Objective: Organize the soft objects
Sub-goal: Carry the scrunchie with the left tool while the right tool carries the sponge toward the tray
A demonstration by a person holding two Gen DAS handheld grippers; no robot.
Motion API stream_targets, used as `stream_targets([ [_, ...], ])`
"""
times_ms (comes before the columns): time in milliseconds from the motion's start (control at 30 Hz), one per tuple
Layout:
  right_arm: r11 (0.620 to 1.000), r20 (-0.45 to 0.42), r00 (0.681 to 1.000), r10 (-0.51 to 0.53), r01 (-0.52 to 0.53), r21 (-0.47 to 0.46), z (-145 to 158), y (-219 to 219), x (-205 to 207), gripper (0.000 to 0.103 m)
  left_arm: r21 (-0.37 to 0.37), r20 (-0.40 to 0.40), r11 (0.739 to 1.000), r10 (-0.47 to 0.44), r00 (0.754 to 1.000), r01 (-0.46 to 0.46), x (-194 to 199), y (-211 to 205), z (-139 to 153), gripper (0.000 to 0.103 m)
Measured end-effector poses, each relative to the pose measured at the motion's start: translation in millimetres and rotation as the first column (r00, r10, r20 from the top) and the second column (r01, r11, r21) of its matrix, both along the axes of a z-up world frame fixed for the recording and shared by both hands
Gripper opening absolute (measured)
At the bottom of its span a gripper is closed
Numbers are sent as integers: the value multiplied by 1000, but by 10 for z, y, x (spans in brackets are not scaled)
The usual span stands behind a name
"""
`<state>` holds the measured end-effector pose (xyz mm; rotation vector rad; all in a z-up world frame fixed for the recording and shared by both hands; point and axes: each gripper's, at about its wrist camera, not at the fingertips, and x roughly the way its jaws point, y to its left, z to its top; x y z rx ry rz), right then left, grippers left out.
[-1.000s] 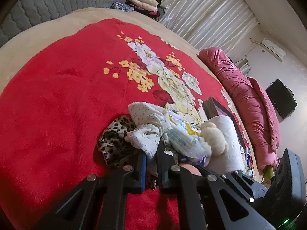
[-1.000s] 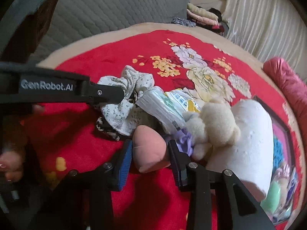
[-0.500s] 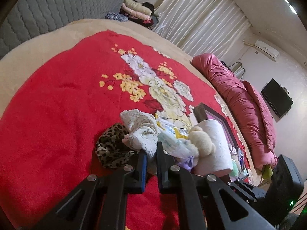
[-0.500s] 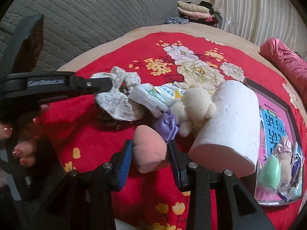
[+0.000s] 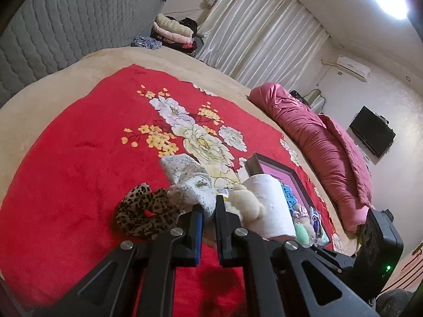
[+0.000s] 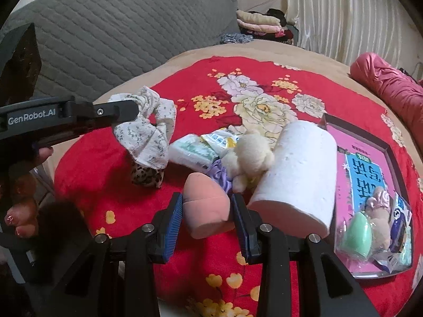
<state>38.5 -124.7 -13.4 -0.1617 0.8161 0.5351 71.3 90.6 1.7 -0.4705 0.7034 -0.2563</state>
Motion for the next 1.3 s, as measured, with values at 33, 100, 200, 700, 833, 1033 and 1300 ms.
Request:
stream_targets([
  [33, 1000, 4, 1000, -5, 5, 4, 17, -29, 10, 39, 3, 2, 1000, 0, 1000, 0, -7, -13, 13, 8],
  [100, 1000, 8, 1000, -15, 15, 15, 45, -72, 11, 39, 9, 6, 1000, -6, 1000, 6, -25, -48, 52, 8],
  [200, 999, 14, 999, -32, 31, 27, 86, -135, 6, 39, 17, 7, 1000, -10, 1000, 10, -41, -93, 94, 8],
  [700, 992, 42, 994, -96, 92, 90, 226, -387, 13, 39, 64, 25, 996, -59, 998, 58, -161, -371, 302, 8],
  [833, 988, 67, 989, -130, 123, 93, 283, -510, -1, 39, 84, 31, 993, -86, 996, 84, -178, -513, 361, 8],
  [1033, 975, 96, 974, -205, 194, 108, 371, -788, -36, 39, 114, 37, 985, -135, 990, 130, -194, -759, 443, 8],
  [1300, 947, 121, 944, -306, 289, 142, 471, -1224, -40, 39, 155, 40, 965, -221, 974, 213, -215, -1203, 559, 8],
])
